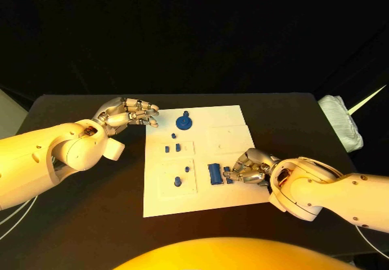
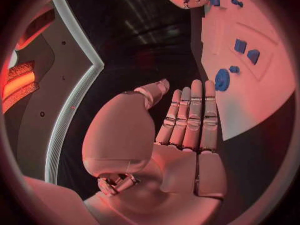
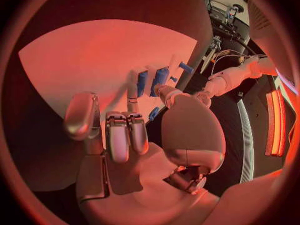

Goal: Assemble the parts on the task board

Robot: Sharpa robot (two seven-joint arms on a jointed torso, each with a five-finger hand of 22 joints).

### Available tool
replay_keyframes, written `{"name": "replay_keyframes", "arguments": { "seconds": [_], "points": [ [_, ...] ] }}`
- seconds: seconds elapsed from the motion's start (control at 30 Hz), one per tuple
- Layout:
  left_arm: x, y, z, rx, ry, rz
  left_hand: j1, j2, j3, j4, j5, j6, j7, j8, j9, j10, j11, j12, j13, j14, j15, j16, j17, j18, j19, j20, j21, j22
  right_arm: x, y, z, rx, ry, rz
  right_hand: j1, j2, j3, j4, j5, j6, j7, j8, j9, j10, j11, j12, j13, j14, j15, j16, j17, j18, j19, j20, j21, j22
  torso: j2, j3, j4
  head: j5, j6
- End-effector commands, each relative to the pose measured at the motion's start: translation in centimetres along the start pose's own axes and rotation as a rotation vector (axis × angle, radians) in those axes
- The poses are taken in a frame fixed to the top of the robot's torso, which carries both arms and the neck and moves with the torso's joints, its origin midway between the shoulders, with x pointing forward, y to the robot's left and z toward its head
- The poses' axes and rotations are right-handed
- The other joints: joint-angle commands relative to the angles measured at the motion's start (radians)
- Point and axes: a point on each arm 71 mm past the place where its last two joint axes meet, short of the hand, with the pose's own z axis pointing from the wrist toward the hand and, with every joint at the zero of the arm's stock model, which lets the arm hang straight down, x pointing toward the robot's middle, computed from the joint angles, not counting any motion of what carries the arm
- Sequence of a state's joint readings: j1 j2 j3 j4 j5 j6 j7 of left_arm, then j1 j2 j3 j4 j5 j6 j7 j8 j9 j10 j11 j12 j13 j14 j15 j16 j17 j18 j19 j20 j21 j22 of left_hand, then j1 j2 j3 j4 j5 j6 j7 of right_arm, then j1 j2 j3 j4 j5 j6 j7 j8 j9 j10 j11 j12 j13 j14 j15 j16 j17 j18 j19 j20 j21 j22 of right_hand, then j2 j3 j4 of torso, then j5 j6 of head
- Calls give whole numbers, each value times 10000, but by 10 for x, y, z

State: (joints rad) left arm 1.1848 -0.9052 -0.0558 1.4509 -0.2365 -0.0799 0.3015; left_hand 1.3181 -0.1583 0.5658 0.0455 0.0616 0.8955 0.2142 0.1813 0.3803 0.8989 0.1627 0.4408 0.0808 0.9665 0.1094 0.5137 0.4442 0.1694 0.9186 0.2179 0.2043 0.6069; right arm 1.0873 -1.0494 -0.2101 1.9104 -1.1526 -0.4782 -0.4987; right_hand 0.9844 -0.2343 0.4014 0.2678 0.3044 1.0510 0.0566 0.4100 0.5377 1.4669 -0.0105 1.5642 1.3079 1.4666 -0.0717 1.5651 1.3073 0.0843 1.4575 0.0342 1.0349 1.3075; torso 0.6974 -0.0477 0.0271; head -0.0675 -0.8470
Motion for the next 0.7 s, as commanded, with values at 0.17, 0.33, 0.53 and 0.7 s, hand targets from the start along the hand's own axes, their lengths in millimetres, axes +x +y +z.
{"name": "replay_keyframes", "arguments": {
  "seconds": [0.17,0.33,0.53,0.7],
  "points": [
    [2,-1,1,80,94,-73,19,23,-3,74,33,-48,-13,-53,-9,-59,-26,56,15,-58,-17,-56,10,109,66,8,-22,-9,-2,-2,-4,-193,-16,-134,28,136,-123,56,201,69,2,-36,15,1010,-49,1,2595,1042,-40,57,2635,3,72,-19,-20,745,-11,-2,-1,5,1],
    [2,0,1,75,94,-73,19,23,-3,74,33,-48,-13,-53,-9,-59,-26,56,15,-58,-17,-56,10,109,66,8,-22,-9,-3,-4,-6,-164,-1,-165,137,215,-149,56,299,67,-1,-41,17,1013,-52,8,2599,1042,-44,57,2635,0,78,-22,-7,756,-3,-13,0,-12,11],
    [1,0,1,71,87,-71,19,23,-3,74,33,-48,-13,-53,-9,-59,-26,56,15,-58,-17,-56,10,109,66,8,-22,-9,-3,-7,-5,-99,205,-323,1014,304,-91,-381,-653,45,-5,-80,10,1009,-57,-2,2594,1042,-49,57,2635,1,85,-25,-31,778,2,-15,16,-20,5],
    [1,-1,0,80,79,-69,19,23,-3,74,33,-48,-13,-53,-9,-59,-26,56,15,-58,-17,-56,10,109,66,8,-22,-9,-4,-9,-4,-116,236,-435,1508,216,-57,-693,-1367,50,-3,-126,-20,1001,-55,-21,2585,1042,-48,57,2635,3,84,-24,-69,788,-6,-13,13,-11,23]
  ]
}}
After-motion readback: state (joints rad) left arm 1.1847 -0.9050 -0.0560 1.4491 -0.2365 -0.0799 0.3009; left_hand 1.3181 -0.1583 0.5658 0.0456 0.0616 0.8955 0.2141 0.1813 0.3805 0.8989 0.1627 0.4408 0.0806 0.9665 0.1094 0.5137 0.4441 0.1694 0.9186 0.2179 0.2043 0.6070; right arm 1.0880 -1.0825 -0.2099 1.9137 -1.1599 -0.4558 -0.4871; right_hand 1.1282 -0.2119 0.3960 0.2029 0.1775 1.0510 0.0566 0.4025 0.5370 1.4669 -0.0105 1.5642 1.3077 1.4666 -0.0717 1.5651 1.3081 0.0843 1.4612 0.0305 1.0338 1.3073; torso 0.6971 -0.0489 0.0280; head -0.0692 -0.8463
